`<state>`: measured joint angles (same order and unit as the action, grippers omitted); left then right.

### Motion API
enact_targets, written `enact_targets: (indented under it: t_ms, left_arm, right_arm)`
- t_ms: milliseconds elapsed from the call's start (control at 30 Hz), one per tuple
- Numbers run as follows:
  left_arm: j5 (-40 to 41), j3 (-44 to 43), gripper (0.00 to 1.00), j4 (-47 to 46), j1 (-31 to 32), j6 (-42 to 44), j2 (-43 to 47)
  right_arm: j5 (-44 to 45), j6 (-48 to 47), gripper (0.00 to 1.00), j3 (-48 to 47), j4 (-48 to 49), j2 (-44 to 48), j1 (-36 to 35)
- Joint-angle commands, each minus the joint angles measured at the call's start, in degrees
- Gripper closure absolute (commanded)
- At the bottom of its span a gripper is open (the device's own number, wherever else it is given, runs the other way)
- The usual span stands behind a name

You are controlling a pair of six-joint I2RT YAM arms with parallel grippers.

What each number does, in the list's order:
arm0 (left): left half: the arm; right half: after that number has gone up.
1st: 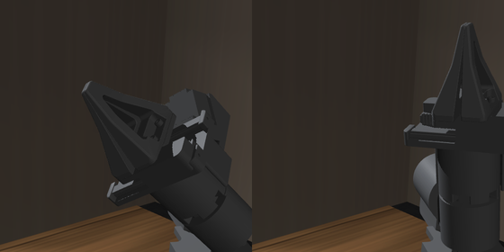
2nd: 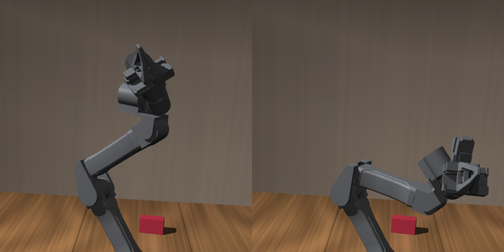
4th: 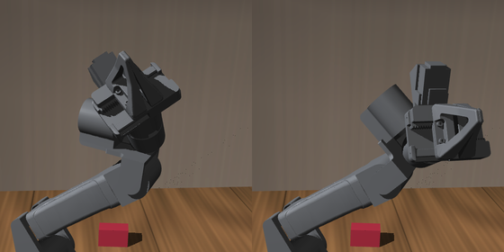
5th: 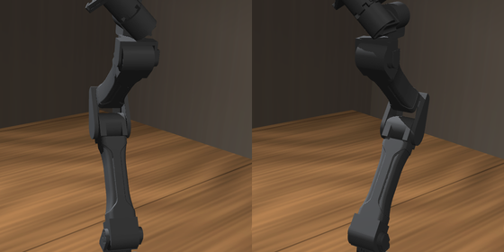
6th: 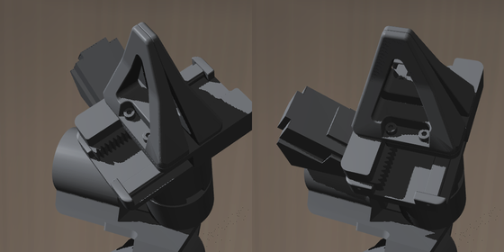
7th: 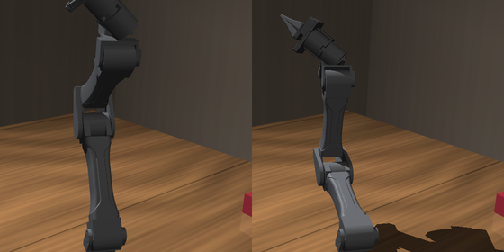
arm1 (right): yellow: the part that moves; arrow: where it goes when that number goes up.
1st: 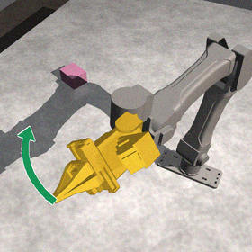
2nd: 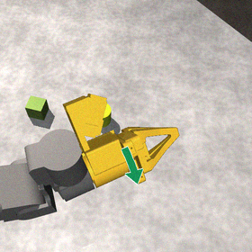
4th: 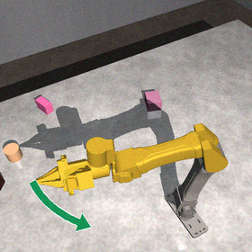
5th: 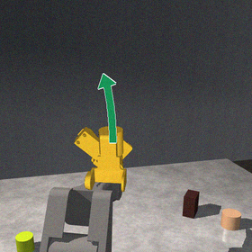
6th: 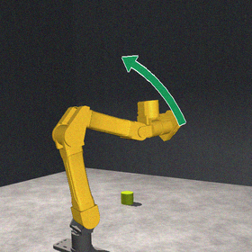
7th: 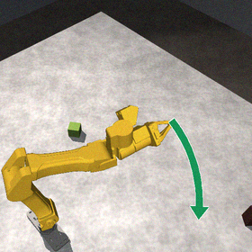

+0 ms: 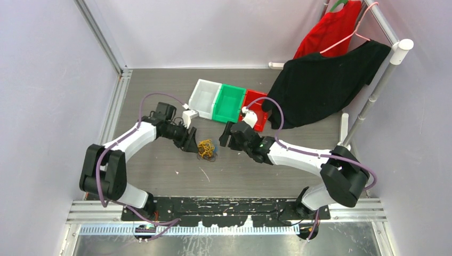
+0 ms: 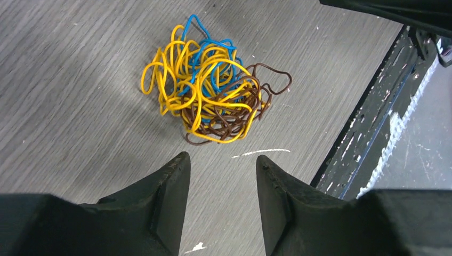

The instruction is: Untangle the cables

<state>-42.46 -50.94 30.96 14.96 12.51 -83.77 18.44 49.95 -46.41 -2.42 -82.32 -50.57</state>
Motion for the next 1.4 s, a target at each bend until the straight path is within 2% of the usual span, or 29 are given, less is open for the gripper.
enact_targets:
  t_ms: [0,133,367,433,600,733,1000,1167,1367]
  left_arm:
    - [1.48,-3.70,0.53,-0.99,1.87,2.01,-2.73]
    - [3.83,-5.13,0.55,-2.33,2.70,1.98,-5.35]
    - [3.20,-6.42,0.58,-2.91,3.25,1.38,-7.08]
    - [3.05,-6.30,0.64,-3.00,3.58,1.37,-7.44]
    - [2.99,-7.01,0.88,-1.82,3.89,0.88,-7.62]
    - [4.64,-9.50,0.99,3.46,3.85,-0.13,-5.64]
    - [5.77,-12.32,1.00,11.91,3.89,-4.36,2.68]
    - [3.35,-12.18,1.00,13.91,3.85,-8.48,6.92]
    - [2.52,-13.72,1.00,16.01,3.90,-9.08,10.22]
  right_arm:
    - [1.34,-0.15,0.27,-2.15,-0.86,3.00,-0.15]
    - [1.14,-0.76,0.27,-1.63,-1.18,4.10,-0.15]
    - [0.56,-2.32,0.27,-2.17,-1.69,4.26,-0.15]
    - [0.27,-2.70,0.28,-2.26,-1.38,3.92,-0.14]
    - [0.26,-3.35,0.28,-2.58,-0.53,2.60,-0.15]
    - [-3.07,-4.15,0.28,-2.45,1.68,1.79,-0.15]
    - [-1.98,-10.47,0.19,-4.74,4.95,-0.04,-2.79]
    - [-2.01,-13.73,0.15,-4.58,11.86,-0.83,-5.58]
    - [-3.84,-14.21,0.14,-5.12,16.46,-2.14,-7.06]
